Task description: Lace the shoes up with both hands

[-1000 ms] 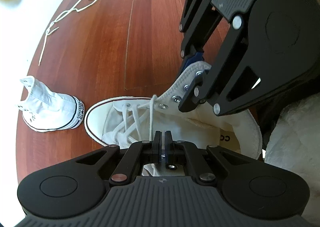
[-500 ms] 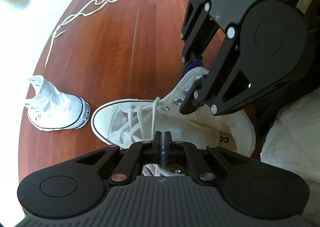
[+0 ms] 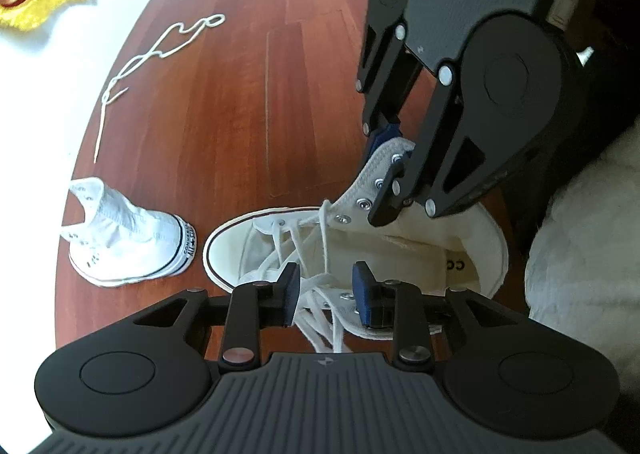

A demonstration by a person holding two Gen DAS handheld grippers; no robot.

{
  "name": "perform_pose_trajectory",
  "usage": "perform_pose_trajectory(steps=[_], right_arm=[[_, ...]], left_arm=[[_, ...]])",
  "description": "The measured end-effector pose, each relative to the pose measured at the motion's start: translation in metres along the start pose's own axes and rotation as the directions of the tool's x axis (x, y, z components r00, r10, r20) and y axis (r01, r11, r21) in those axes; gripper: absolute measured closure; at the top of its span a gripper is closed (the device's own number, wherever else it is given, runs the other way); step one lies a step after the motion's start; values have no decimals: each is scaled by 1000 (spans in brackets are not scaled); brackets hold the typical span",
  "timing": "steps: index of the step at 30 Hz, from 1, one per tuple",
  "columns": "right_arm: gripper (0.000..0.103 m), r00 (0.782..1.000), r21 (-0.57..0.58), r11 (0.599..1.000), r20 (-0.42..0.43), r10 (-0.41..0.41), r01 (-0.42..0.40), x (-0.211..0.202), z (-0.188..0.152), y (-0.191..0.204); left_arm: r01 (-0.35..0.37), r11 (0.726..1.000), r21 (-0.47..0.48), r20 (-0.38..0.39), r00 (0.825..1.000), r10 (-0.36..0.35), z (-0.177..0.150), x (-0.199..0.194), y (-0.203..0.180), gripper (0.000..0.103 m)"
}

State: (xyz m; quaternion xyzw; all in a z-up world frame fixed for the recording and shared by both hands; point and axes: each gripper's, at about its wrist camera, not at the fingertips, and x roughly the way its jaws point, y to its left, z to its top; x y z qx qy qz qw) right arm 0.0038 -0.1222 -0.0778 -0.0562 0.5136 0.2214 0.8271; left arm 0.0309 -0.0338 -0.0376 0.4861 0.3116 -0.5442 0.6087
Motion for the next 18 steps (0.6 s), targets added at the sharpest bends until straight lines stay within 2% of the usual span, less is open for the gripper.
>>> perform_pose_trajectory(steps=[5,10,18], right_arm=[[84,1000,-2,1000,3,3,-3,0,0,0],[84,1000,3,1000,5,3,-3,0,-1,-1],[84,1000,7,1000,6,2,-2,0,-2,0]], left_arm=[[71,995,67,-27,997,-70,2,8,9,71],[151,982,108,-66,987,-145,9,21,19,70],[183,977,110,-73,982,-175,16,31,28,69]])
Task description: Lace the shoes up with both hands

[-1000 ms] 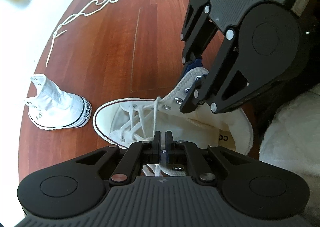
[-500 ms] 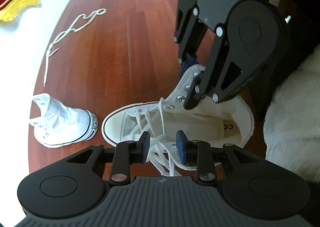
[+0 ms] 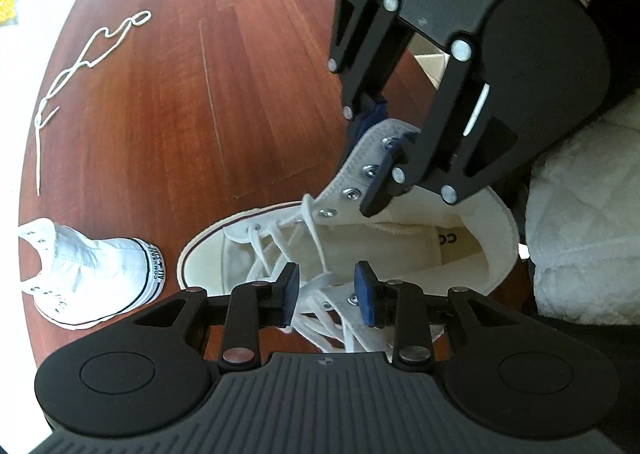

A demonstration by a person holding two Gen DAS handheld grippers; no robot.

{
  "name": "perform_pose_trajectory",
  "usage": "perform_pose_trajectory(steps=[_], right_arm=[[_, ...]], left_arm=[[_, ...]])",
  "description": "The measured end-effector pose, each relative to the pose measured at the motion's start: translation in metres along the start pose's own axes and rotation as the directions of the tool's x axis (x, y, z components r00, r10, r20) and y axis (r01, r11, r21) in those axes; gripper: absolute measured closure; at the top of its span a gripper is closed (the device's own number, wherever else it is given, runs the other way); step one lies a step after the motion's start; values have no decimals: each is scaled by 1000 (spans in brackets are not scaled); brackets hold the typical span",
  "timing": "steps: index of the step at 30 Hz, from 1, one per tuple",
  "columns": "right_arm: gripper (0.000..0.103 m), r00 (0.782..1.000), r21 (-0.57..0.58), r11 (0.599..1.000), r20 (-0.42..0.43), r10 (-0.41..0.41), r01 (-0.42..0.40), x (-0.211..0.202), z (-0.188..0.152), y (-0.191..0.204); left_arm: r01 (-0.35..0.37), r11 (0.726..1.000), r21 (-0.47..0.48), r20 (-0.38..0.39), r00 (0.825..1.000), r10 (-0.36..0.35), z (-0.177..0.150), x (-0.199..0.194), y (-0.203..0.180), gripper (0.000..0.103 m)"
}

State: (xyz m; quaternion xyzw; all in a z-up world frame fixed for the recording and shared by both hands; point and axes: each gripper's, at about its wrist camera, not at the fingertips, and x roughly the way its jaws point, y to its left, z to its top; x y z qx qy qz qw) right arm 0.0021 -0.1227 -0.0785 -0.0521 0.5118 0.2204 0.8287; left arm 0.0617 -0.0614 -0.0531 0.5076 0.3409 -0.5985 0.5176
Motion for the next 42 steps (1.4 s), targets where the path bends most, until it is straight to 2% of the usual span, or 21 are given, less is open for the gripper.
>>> perform_pose_trajectory(steps=[2,4,13,16,18,23,28,34,39,42], right_arm=[[84,1000,-1,1000,0,1,-1,0,0,0],[84,1000,-3,1000,-1,1,-1,0,1,1],[84,1000,-5,1000,-3,2,-2,1,1,-2],[84,1000,-5,1000,-4,2,-2,2,1,-3],[84,1000,-5,1000,-4,1,-1,2,1,-3],[83,1000,-8,1000,-4,-3,3,2,0,-2],[83,1000,-2,1000,1,-4,4,3,0,-2],[83,1000,12,1000,6,-5,5,1,0,-2],[83,1000,33,999,15,-7,6,-3,-1,-4],[83,1000,39,999,18,-8,7,-4,-1,-5]], left_arm=[[-6,1000,-7,2,1000,6,-2,-2,-1,70],[-41,999,-15,-1,999,41,-4,-2,1,70],[14,999,-34,-7,1000,-14,-9,1,1,75],[13,999,-48,-2,1000,-13,-12,-2,-1,84],[8,998,-54,1,1000,-8,-13,-4,-3,98],[-4,997,-77,15,1000,5,-18,-11,-9,99],[-66,990,-125,52,996,73,-24,-21,-20,99],[-103,976,-191,119,985,127,-22,-32,-28,99],[-106,964,-243,167,975,149,-16,-40,-29,99],[-111,961,-252,166,974,156,-13,-40,-31,99]])
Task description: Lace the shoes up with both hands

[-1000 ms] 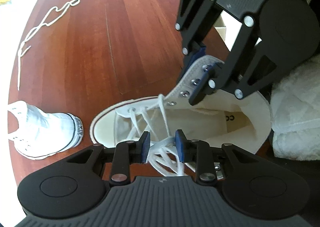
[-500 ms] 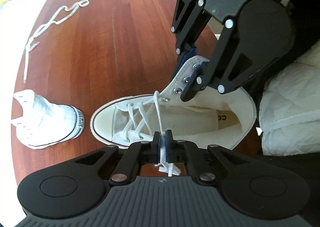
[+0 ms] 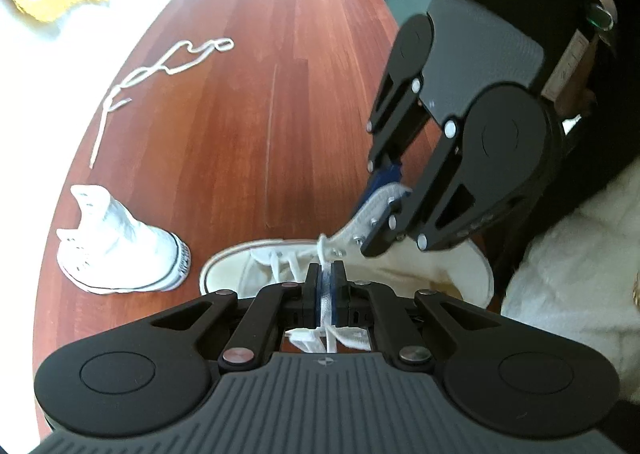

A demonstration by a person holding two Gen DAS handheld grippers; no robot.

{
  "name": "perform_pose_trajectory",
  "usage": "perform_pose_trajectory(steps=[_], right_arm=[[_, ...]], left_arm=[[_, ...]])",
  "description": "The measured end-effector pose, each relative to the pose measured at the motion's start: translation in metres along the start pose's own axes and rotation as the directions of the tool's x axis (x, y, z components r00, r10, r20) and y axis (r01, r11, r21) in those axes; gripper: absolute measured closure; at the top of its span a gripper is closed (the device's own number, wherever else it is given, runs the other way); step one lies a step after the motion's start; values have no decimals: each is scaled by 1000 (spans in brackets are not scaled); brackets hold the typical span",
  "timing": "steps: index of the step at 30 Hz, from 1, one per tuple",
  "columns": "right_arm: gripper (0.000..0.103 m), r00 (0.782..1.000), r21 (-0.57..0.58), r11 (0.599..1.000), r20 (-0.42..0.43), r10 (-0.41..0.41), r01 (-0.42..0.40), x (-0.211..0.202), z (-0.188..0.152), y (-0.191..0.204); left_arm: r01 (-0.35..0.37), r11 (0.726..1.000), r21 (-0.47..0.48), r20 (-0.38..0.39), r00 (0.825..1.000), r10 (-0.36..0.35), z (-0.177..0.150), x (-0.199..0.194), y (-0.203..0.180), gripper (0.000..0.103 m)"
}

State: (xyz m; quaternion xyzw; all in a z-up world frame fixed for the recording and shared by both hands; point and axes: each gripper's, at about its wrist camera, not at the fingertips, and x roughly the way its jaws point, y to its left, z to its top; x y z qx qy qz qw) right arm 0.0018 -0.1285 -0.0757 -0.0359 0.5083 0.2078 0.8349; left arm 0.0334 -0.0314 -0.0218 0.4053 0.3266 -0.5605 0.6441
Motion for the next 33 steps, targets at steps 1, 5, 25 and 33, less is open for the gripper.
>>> perform_pose_trajectory(steps=[1,5,25,33], right_arm=[[83,1000,1,1000,0,0,0,0,0,0],[83,1000,3,1000,-2,2,-2,0,0,0],[83,1000,10,1000,-2,5,-5,1,1,-2],[75,1000,8,1000,17,-1,1,-2,1,1]], left_arm=[[1,1000,-2,0,1000,-1,0,1,0,99],[12,1000,-1,8,1000,-12,1,-1,-3,99],[32,999,7,-8,999,-32,1,13,1,98],[28,1000,14,-26,999,-27,-1,24,-2,98]])
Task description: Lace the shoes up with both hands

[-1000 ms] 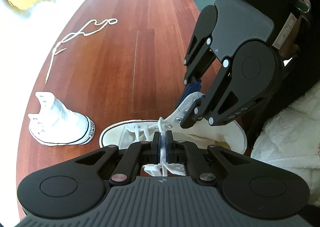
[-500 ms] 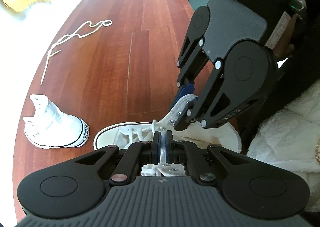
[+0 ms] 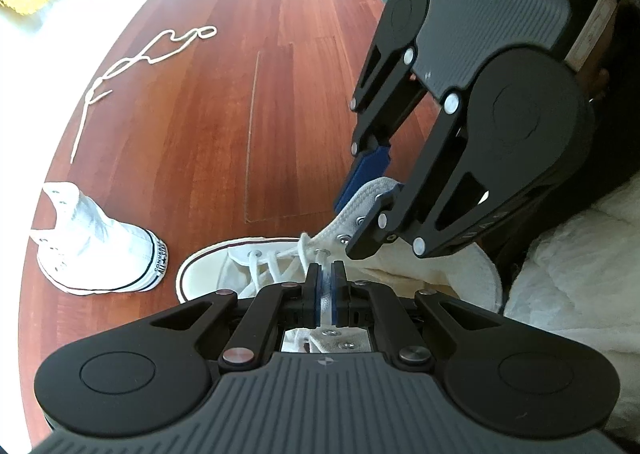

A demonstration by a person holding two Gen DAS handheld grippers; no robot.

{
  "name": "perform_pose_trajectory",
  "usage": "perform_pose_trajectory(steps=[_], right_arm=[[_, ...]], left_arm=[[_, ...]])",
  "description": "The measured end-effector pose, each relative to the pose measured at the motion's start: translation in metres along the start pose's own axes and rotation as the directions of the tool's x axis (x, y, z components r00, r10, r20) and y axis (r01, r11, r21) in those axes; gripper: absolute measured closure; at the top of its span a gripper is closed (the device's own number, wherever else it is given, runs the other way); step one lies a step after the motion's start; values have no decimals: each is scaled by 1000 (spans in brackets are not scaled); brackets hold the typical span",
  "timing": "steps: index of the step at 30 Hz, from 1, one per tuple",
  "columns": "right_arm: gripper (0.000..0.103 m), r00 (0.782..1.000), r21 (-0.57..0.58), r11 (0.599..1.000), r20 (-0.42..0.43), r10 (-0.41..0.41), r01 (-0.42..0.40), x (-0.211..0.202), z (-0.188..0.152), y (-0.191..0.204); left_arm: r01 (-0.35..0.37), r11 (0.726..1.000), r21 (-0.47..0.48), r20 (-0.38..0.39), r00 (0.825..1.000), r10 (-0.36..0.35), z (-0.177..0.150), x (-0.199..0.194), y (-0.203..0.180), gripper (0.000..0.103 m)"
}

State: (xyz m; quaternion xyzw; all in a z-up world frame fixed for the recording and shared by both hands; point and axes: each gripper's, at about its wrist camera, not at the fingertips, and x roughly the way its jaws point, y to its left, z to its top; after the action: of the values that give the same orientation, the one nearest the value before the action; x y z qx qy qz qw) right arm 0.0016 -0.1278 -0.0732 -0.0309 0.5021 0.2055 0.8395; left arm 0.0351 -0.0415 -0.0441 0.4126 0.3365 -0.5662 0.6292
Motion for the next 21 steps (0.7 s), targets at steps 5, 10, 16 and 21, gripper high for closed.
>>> perform_pose_trajectory(steps=[5,10,16,21], right_arm=[[74,999,-16,1000,32,6,-5,-12,3,2],[74,998,-17,1000,59,9,-8,-30,5,-2],[69,998,-65,998,57,-4,7,-44,10,-9],[69,999,-134,991,36,8,-3,-41,14,-19]], left_arm=[[-8,1000,-15,3,1000,9,-1,4,-1,98],[-26,999,-36,9,1000,26,-3,6,-2,96],[-27,996,-90,9,1000,28,-2,6,0,92],[-47,988,-150,-4,999,47,2,7,2,72]])
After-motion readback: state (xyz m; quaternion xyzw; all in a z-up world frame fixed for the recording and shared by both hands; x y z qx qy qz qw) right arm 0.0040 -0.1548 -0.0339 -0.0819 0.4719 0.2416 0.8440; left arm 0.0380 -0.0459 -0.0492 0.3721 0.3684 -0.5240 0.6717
